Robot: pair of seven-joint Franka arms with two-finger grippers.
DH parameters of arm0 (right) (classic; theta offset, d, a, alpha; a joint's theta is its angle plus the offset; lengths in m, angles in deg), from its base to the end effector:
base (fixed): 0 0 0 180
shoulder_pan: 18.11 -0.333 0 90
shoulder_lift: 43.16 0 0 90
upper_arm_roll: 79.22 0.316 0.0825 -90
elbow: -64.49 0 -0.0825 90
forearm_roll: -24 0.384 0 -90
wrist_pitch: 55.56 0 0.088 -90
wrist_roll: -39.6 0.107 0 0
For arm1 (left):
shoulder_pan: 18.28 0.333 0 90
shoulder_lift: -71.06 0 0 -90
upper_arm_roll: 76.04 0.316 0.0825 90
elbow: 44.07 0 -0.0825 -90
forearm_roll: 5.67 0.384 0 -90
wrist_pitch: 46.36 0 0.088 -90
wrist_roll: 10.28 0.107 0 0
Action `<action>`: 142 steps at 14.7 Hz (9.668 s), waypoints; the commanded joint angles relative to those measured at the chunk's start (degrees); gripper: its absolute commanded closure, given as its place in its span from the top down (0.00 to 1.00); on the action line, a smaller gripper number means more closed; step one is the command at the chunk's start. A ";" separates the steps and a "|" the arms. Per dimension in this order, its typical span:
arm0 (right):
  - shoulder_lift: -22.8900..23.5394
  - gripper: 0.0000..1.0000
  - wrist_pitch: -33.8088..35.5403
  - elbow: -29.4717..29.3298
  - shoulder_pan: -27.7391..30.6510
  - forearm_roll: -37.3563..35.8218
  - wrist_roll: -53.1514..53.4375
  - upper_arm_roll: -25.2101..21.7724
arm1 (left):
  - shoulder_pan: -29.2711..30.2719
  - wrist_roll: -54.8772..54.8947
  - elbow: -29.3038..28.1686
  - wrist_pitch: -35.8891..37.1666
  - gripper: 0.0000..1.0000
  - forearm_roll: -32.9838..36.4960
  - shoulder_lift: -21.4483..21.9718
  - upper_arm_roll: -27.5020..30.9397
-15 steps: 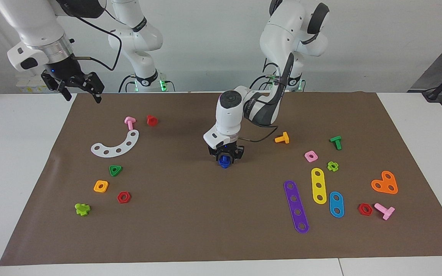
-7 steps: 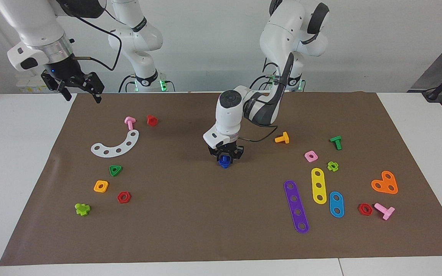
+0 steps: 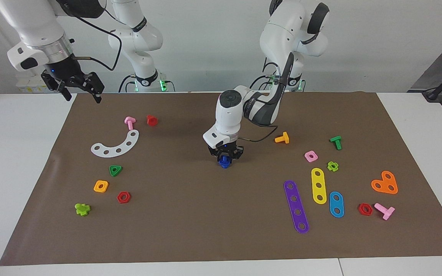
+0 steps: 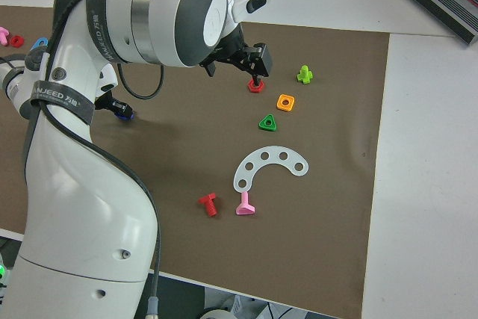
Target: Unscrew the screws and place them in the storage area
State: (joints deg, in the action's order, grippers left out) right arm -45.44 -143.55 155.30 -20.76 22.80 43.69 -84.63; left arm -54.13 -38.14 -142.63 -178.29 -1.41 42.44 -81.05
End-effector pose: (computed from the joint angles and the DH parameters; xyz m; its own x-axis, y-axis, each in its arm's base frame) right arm 0.5379 -0.0293 0.6364 0.9928 -0.1199 -0.0083 -0.1197 -0.9926 0.0178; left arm 0.5164 -0.4366 0.3063 0.9628 -0.2570 0.0833 -0.2597 -0.9654 0.0242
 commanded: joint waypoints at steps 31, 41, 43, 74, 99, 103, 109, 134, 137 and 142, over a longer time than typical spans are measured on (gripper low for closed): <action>-1.15 1.00 -0.08 1.21 0.54 0.23 -0.93 0.49 | 0.08 0.96 12.85 19.77 0.38 -2.67 1.19 0.70; -1.24 1.00 0.45 1.30 0.63 0.32 -1.02 0.67 | 13.68 18.16 6.01 20.83 0.35 -5.05 7.26 1.06; -1.67 1.00 0.01 2.17 0.54 0.32 -1.29 0.84 | 17.46 24.49 3.82 20.66 0.35 -5.14 7.96 0.97; 33.56 0.80 -43.32 2.70 -34.79 -1.26 38.79 2.95 | 37.44 28.76 13.91 43.33 1.00 -4.35 23.96 2.11; 32.96 0.00 -41.30 3.15 -34.71 -1.26 37.74 2.86 | 37.78 29.62 2.58 42.63 1.00 -4.17 32.66 1.58; 25.33 0.00 -36.83 3.76 -30.42 -1.09 37.48 2.51 | 39.02 29.09 2.58 42.45 1.00 -4.26 32.66 2.11; 17.05 0.00 -29.71 5.95 -15.31 -0.30 16.77 2.60 | 39.02 29.09 2.49 42.46 1.00 -4.26 32.66 2.11; 11.60 1.00 -42.22 21.54 -2.72 3.14 2.85 2.42 | 39.02 29.00 2.49 42.46 1.00 -4.26 32.66 2.11; 7.57 1.00 -30.35 15.03 -1.93 2.69 2.76 2.07 | 39.02 29.00 2.49 42.46 1.00 -4.26 32.66 2.11; 0.35 1.00 -10.41 6.51 1.85 2.61 2.50 2.07 | 39.02 29.00 2.49 42.46 1.00 -4.26 32.66 2.11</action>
State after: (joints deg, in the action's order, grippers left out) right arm -43.35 -160.32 164.84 -21.12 25.07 46.46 -83.03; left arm -15.63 -9.28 -138.18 -135.08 -5.61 73.41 -78.69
